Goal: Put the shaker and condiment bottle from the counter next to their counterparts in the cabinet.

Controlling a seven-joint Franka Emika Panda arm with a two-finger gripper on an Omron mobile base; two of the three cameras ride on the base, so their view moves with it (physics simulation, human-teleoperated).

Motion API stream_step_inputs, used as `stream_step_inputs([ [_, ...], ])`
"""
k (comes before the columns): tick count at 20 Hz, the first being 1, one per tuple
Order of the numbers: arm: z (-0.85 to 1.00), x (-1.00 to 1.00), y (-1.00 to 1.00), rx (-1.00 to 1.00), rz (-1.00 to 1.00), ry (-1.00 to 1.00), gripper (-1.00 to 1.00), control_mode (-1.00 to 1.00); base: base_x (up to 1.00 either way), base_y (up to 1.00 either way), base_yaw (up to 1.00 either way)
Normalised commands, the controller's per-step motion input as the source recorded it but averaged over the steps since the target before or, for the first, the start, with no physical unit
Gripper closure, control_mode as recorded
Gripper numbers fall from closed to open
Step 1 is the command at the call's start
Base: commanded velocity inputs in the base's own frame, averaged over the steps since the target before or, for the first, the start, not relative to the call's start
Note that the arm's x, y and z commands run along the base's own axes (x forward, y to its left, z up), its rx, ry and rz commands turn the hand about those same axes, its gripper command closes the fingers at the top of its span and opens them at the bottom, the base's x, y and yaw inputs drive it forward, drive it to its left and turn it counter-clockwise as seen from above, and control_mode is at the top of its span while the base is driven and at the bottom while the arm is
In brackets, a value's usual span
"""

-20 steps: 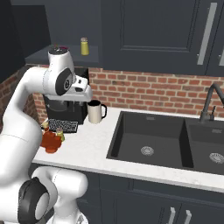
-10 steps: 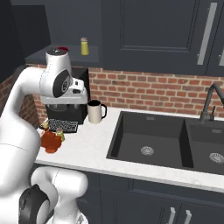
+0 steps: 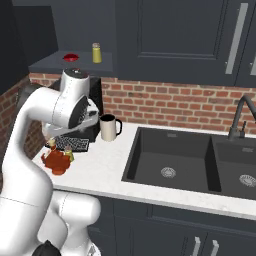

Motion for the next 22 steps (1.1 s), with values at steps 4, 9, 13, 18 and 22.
stream_step_inputs([
  [4,-0.35,0.0,0.0,0.09,0.58,-0.05,-1.0,-1.0,0.0,0.0,0.0],
  [9,-0.2,0.0,-0.05,0.09,0.59,-0.26,-1.0,-1.0,0.0,0.0,0.0],
  [13,-0.11,0.06,-0.07,0.02,0.52,-0.11,-1.0,-1.0,0.0,0.0,0.0],
  [18,-0.2,0.02,0.04,0.0,0.23,-0.1,-1.0,-1.0,0.0,0.0,0.0],
  [22,-0.28,0.12,0.17,0.01,0.1,-0.12,-1.0,-1.0,0.0,0.0,0.0],
])
